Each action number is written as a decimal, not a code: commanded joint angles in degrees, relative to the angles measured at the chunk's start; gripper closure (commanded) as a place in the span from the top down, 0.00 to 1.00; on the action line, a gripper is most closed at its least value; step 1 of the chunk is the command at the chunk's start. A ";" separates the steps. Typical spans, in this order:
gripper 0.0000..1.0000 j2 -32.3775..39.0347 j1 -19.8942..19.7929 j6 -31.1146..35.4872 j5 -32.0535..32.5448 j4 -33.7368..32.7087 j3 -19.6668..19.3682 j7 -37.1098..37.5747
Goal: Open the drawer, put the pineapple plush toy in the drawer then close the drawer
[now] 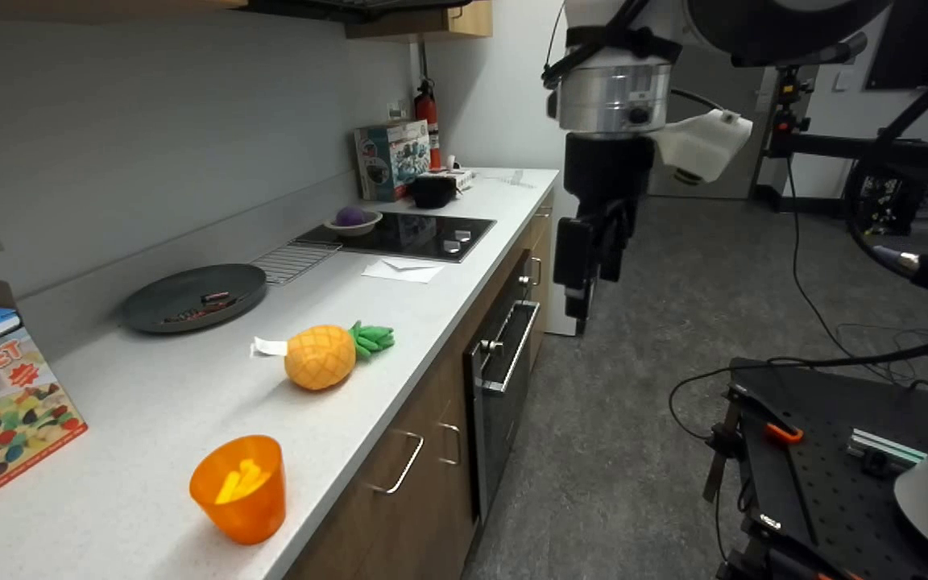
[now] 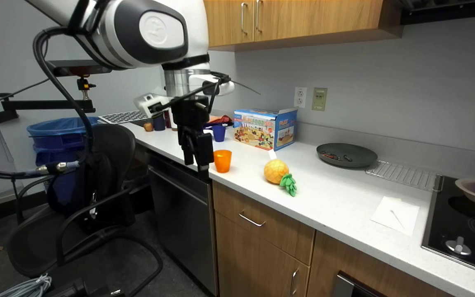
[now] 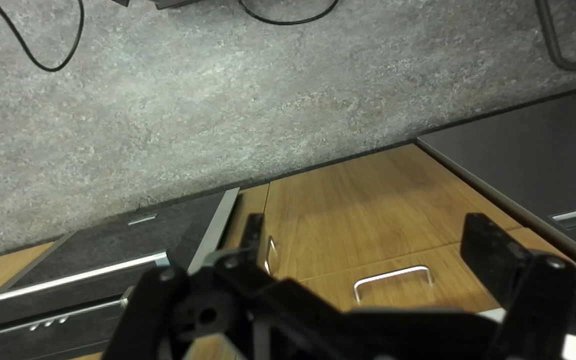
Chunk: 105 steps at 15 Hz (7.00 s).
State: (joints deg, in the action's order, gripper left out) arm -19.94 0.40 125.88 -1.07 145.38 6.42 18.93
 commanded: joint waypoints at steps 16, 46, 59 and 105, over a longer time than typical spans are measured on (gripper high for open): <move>1.00 12.34 0.33 7.80 -4.93 -3.06 0.24 12.07; 1.00 47.49 5.05 39.28 -20.42 -12.48 -4.00 19.49; 1.00 55.31 5.60 49.81 -24.19 -19.67 -3.56 22.97; 1.00 60.86 -1.40 60.50 -29.69 -11.19 6.80 31.54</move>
State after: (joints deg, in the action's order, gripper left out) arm 39.53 3.32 184.26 -28.79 128.36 8.26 50.79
